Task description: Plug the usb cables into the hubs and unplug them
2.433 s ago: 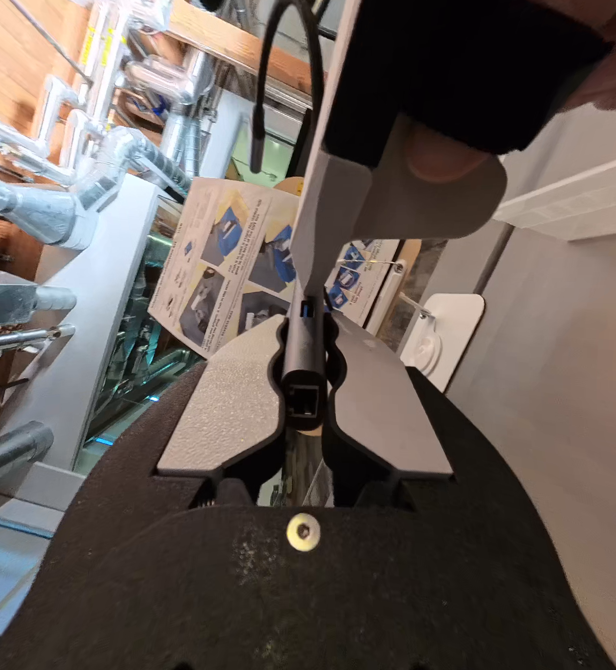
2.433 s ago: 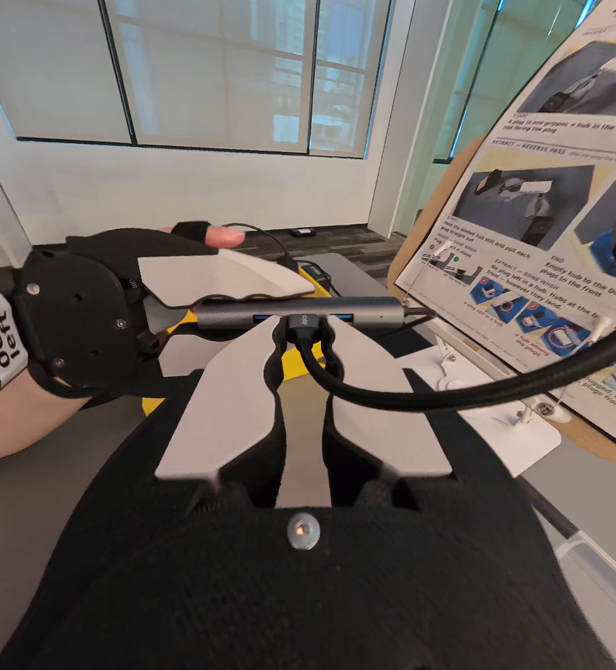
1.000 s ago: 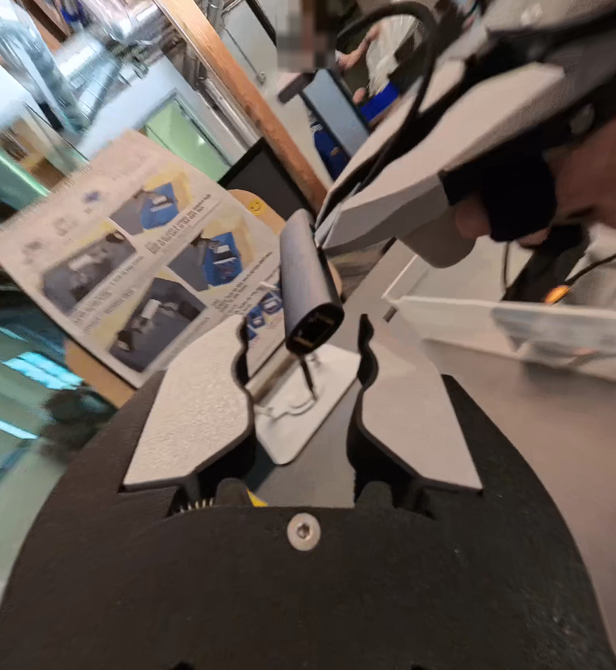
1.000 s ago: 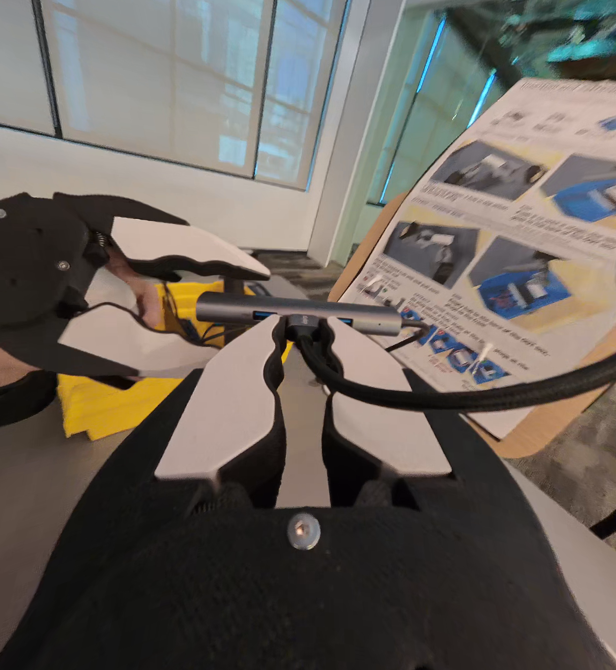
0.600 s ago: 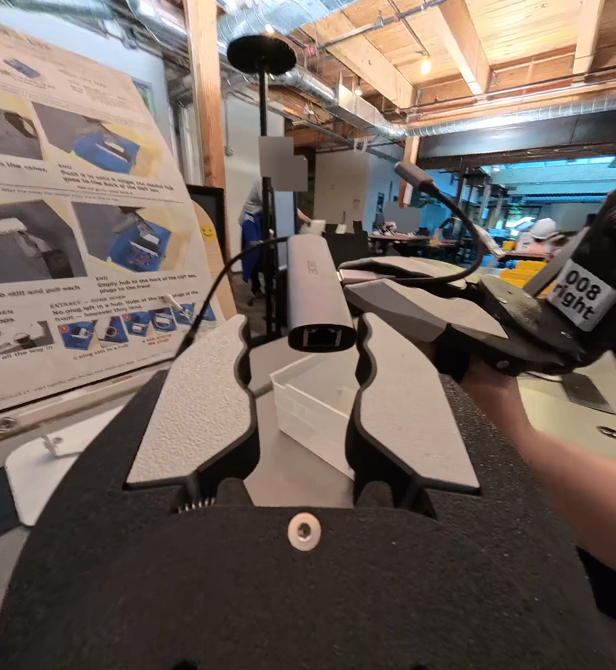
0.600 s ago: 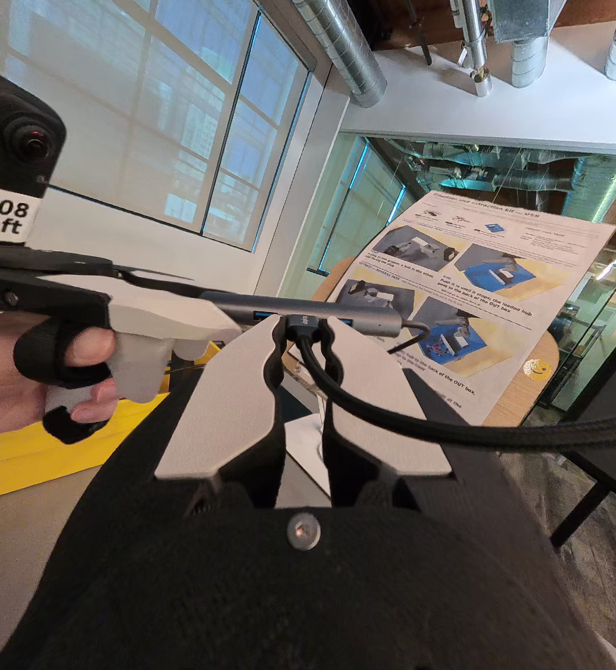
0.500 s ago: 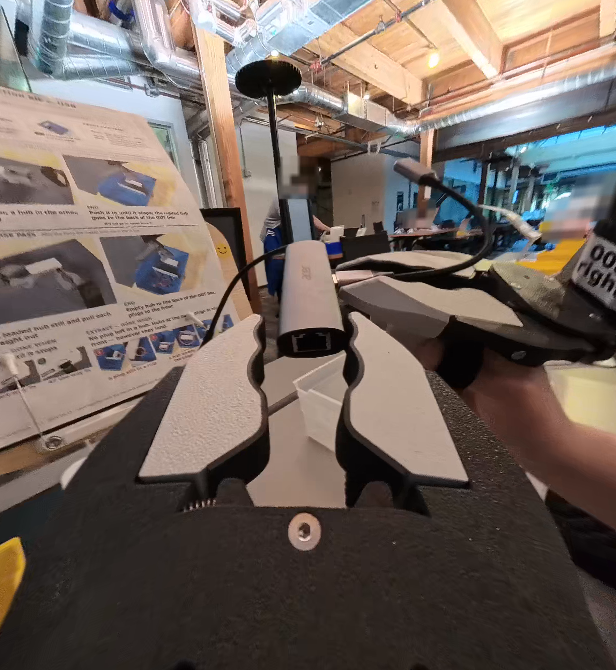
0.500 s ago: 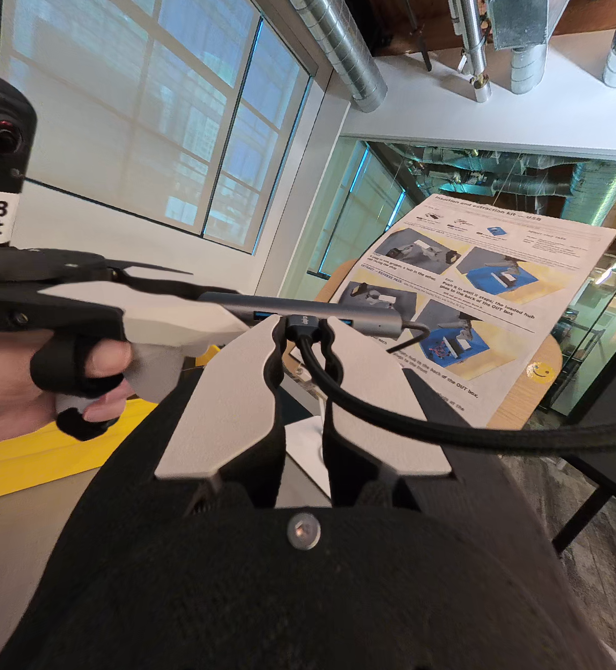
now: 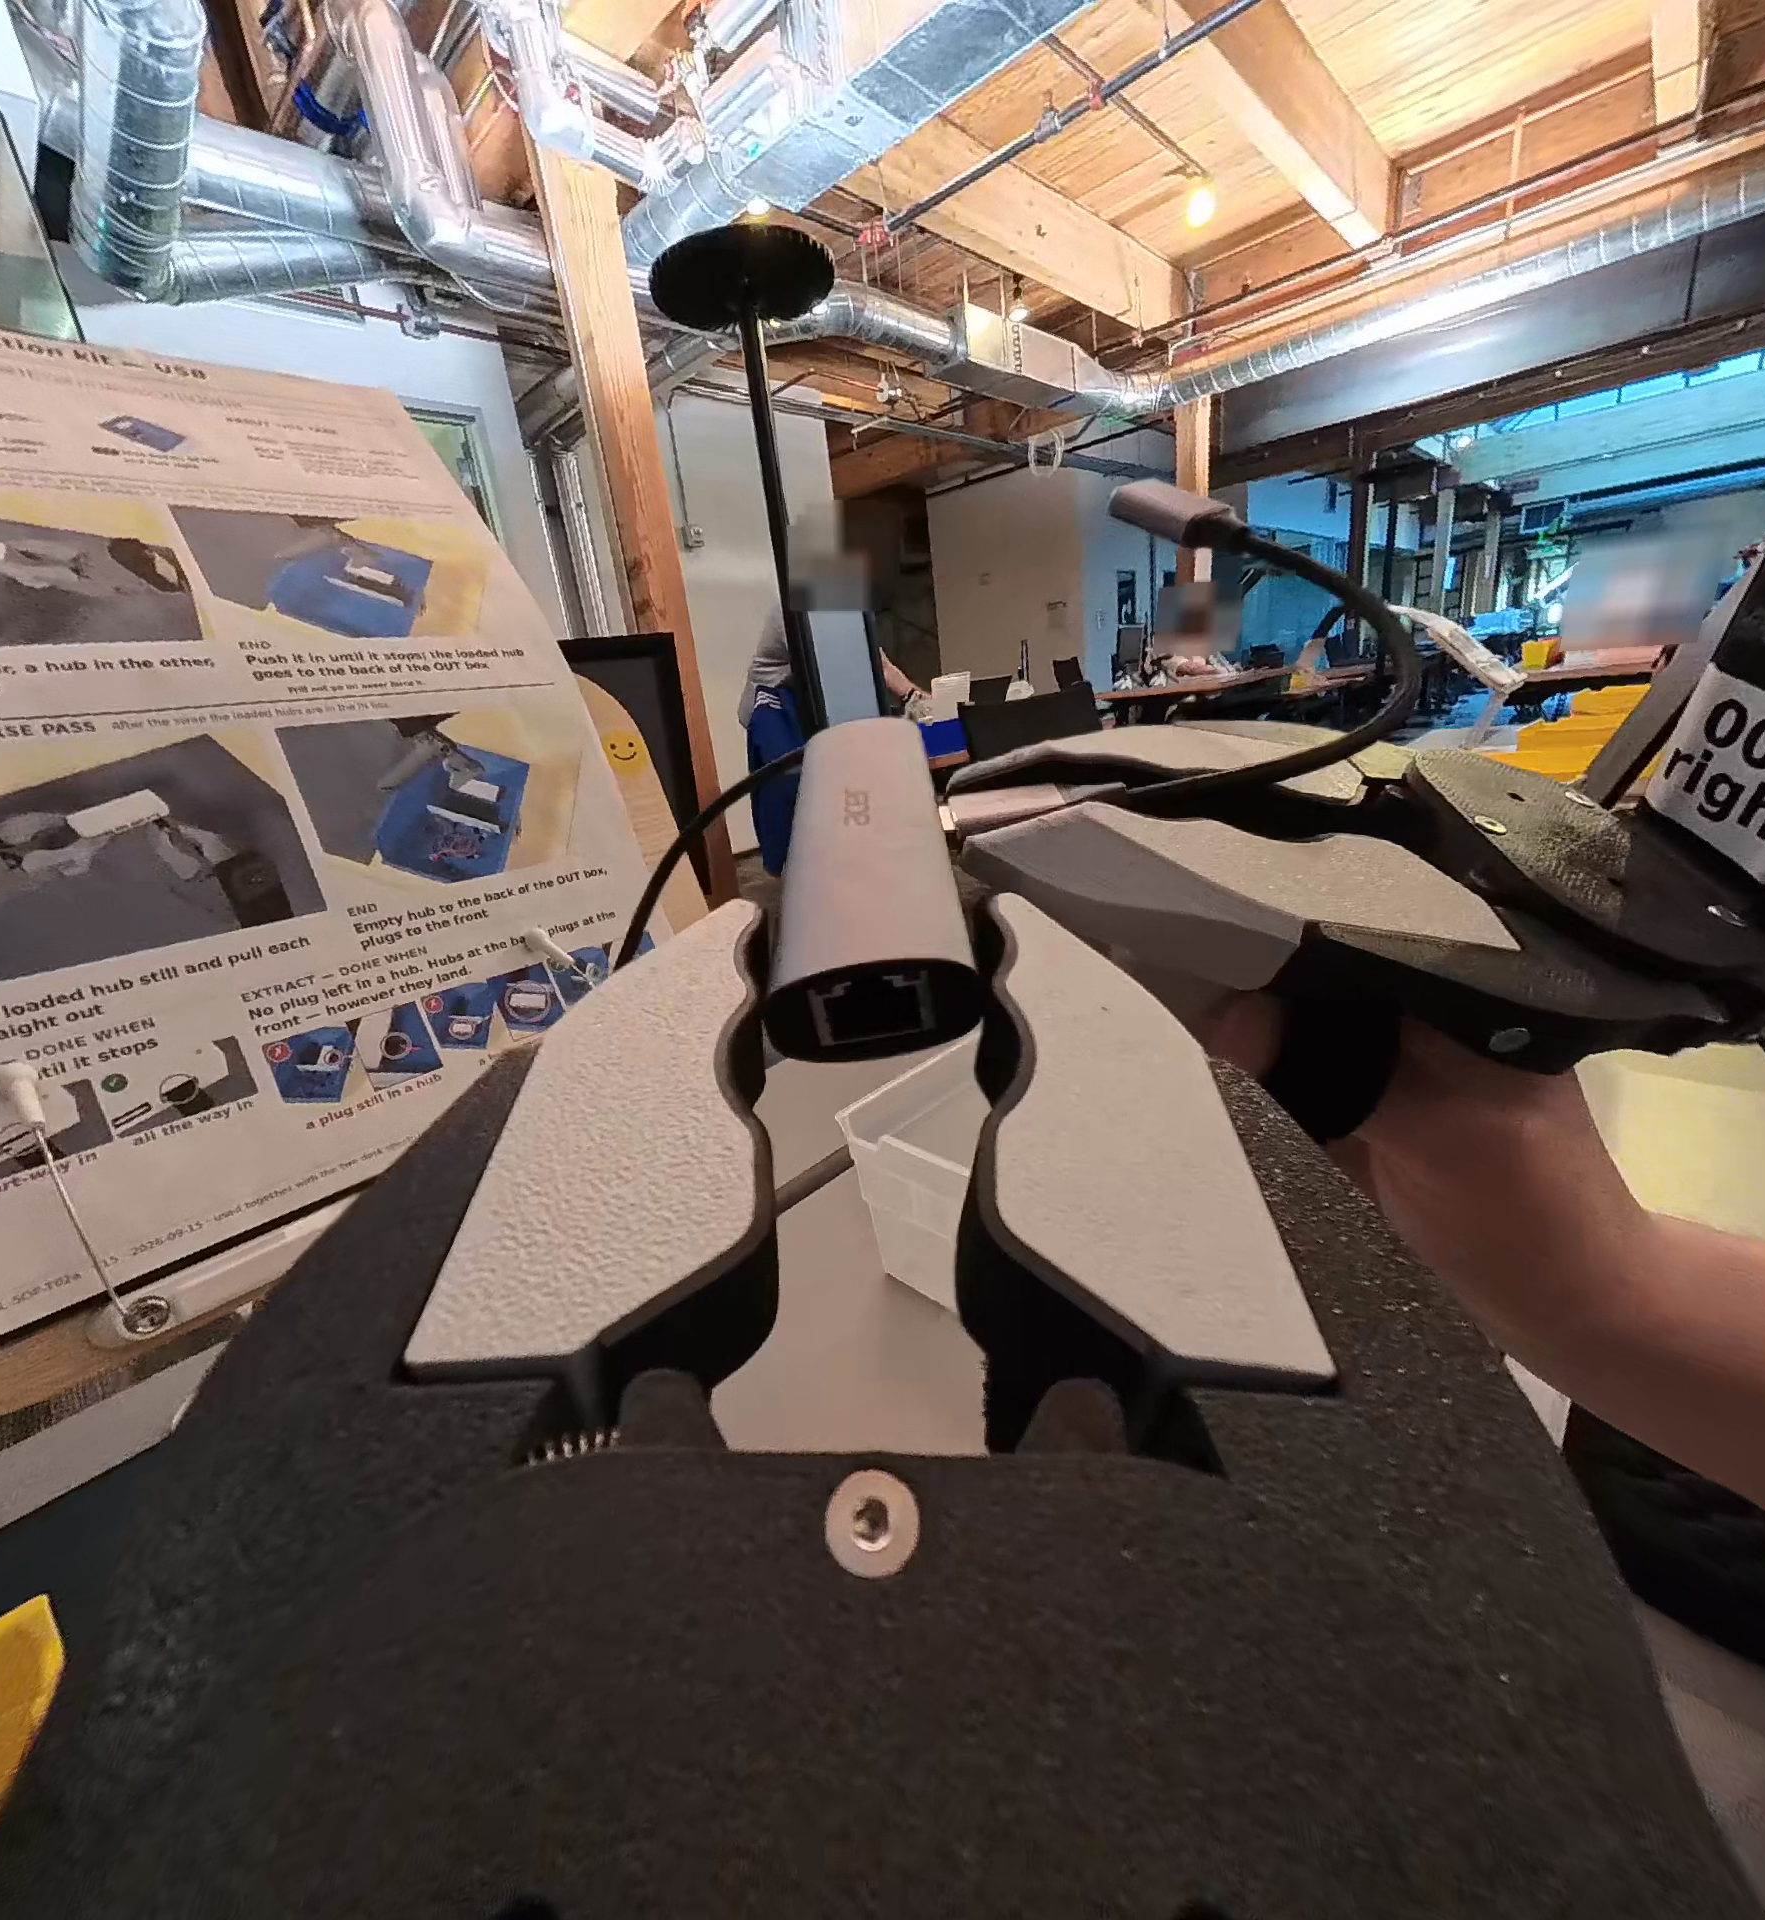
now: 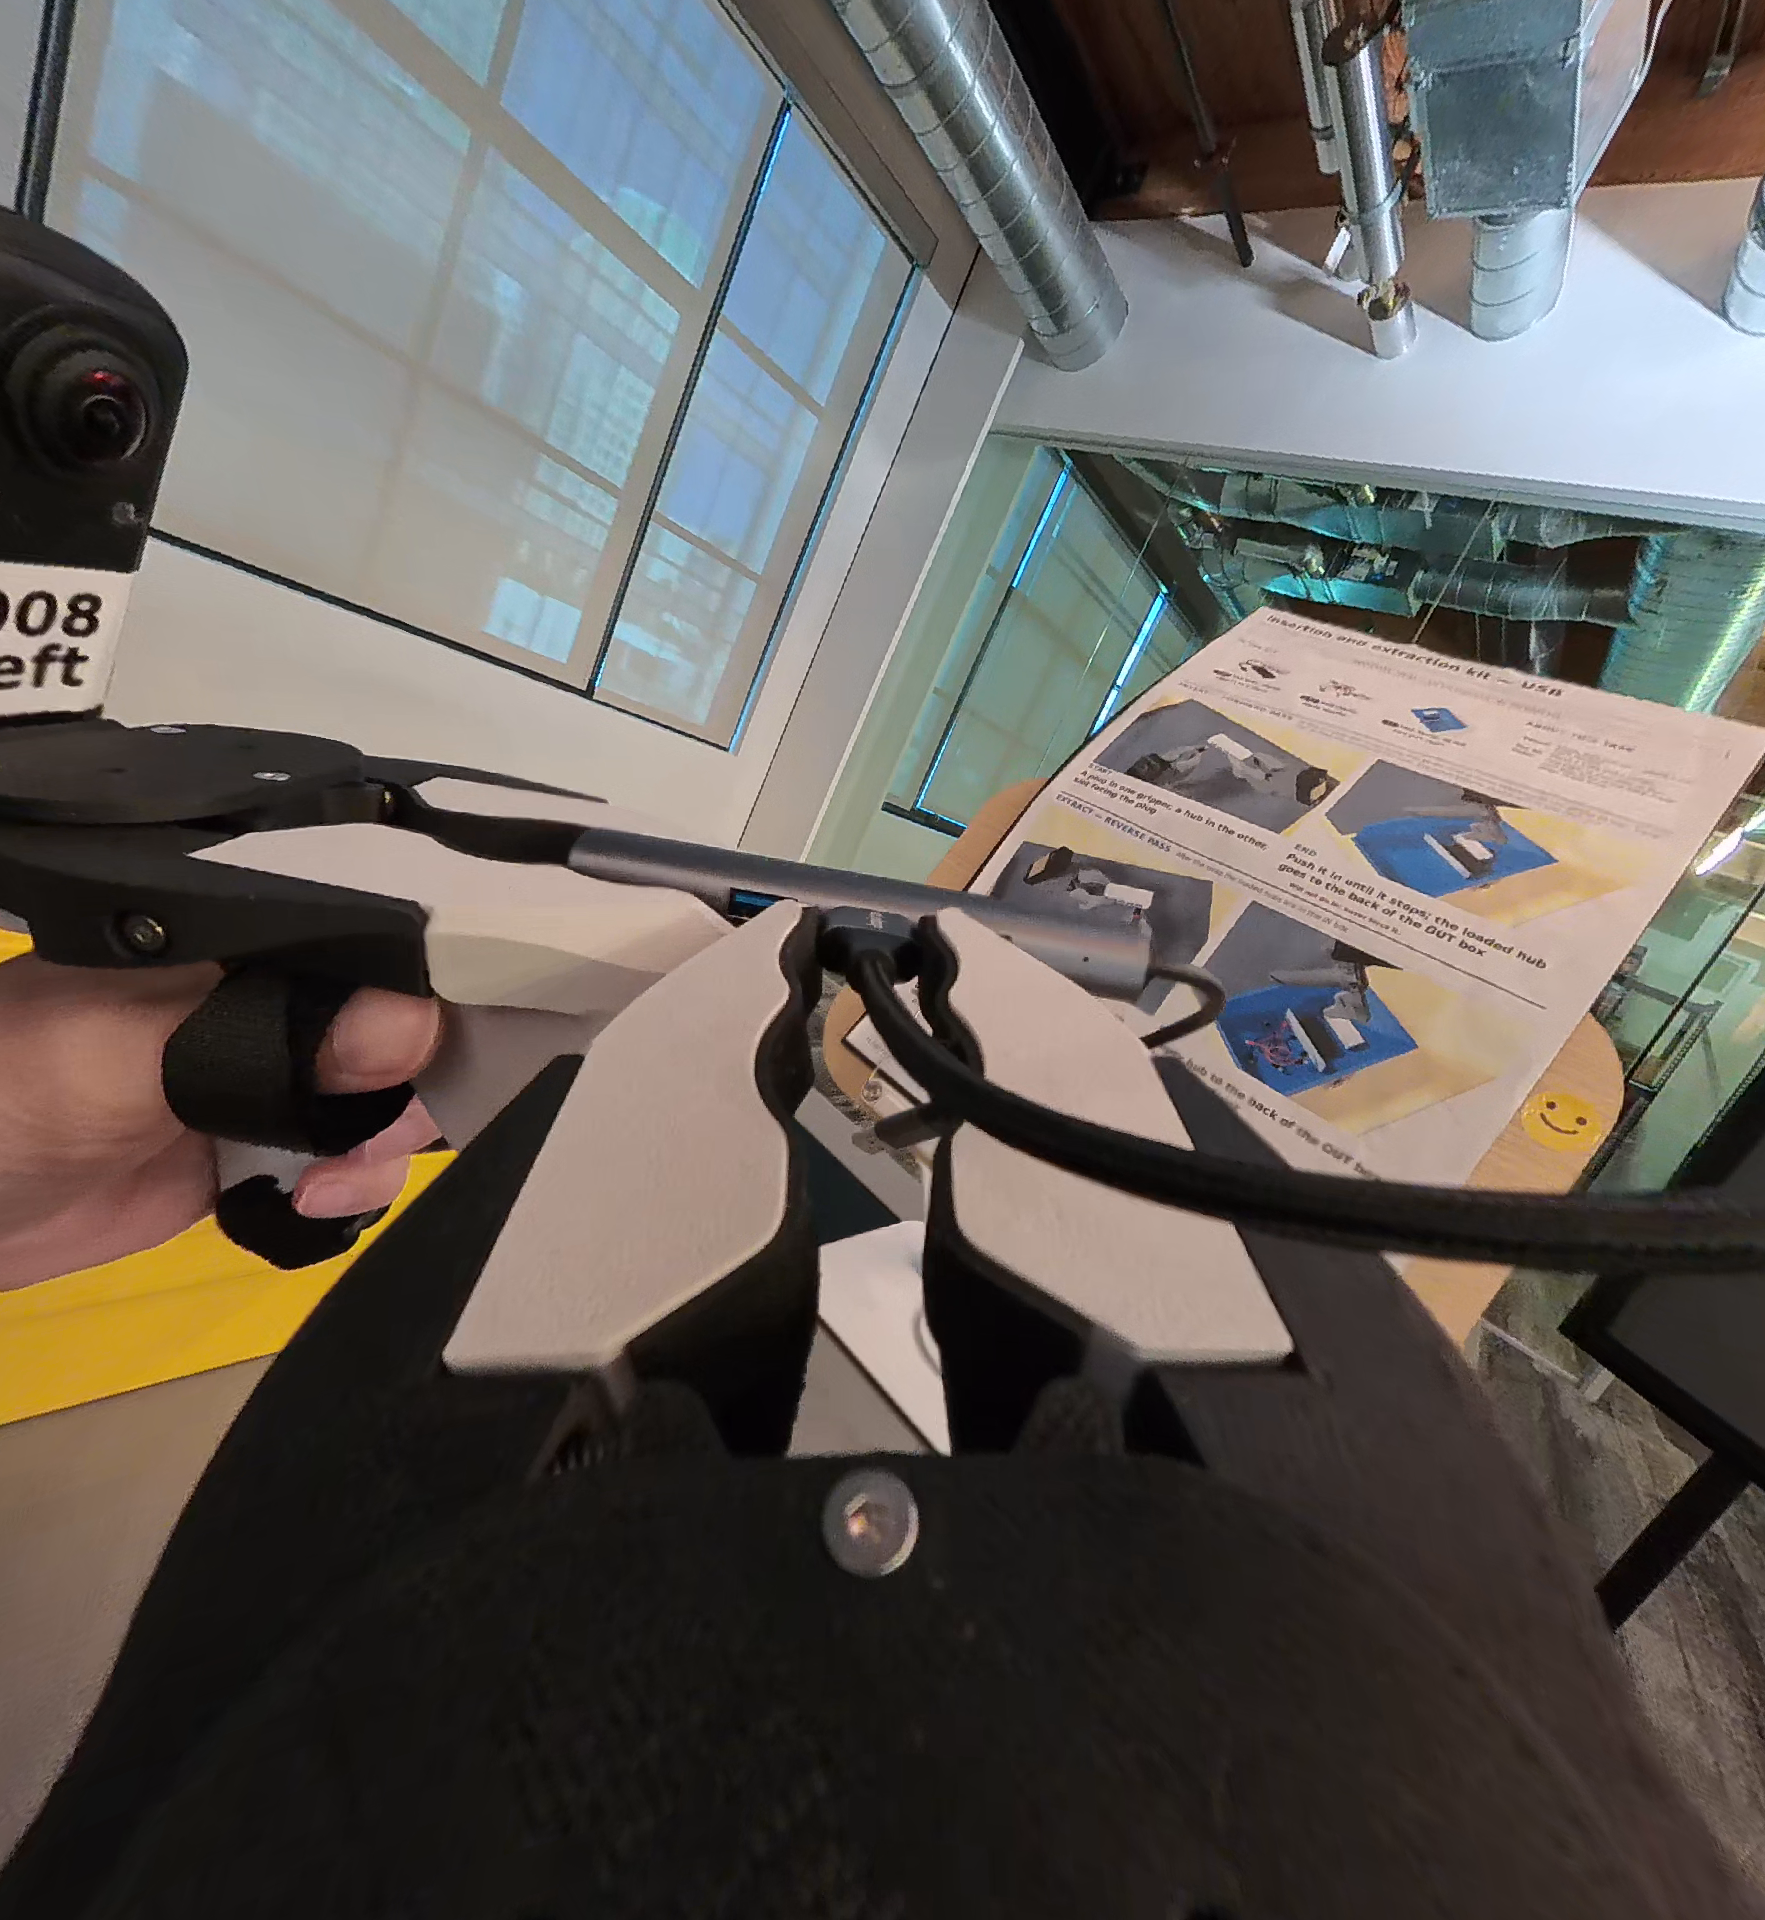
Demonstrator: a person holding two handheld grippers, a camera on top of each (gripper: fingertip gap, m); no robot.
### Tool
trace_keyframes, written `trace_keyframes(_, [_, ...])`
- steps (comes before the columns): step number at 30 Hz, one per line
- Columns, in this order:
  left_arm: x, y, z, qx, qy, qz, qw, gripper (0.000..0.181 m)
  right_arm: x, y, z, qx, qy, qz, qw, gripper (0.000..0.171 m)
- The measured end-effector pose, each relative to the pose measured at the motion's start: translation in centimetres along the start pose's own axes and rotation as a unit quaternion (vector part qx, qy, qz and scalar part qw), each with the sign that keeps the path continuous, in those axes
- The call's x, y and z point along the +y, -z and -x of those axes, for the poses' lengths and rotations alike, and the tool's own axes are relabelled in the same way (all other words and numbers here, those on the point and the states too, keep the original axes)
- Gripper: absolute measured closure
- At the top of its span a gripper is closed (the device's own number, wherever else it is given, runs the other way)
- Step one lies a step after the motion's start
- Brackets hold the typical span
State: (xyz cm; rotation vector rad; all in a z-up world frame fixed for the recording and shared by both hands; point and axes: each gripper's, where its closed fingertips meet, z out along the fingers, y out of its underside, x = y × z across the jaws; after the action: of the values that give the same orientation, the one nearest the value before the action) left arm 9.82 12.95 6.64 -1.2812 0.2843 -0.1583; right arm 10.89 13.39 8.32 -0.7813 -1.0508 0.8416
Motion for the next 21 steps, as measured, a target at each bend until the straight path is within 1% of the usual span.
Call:
trace_keyframes(3, [-0.7,0.3,-0.2,0.012,0.006,-0.015,1.0,0.142,-0.2,0.2,-0.5,0.004,0.001,-0.002,1.0,0.153])
trace_keyframes(6, [-1.1,0.5,-0.5,0.033,0.036,-0.033,0.998,0.148,-0.3,0.2,-0.6,0.001,0.001,-0.009,1.0,0.153])
trace_keyframes(9, [-1.0,0.4,-0.4,0.034,0.058,-0.038,0.997,0.148,-0.2,0.2,-0.4,0.002,0.007,-0.011,1.0,0.153])
trace_keyframes(14, [-1.3,0.6,-0.5,0.009,0.027,-0.042,0.999,0.149,-0.4,0.3,-0.2,0.012,0.024,-0.026,0.999,0.153])
trace_keyframes(21, [-2.8,0.6,-1.4,-0.013,-0.061,-0.055,0.997,0.148,-2.2,1.1,-0.3,0.03,0.06,-0.064,0.996,0.153])
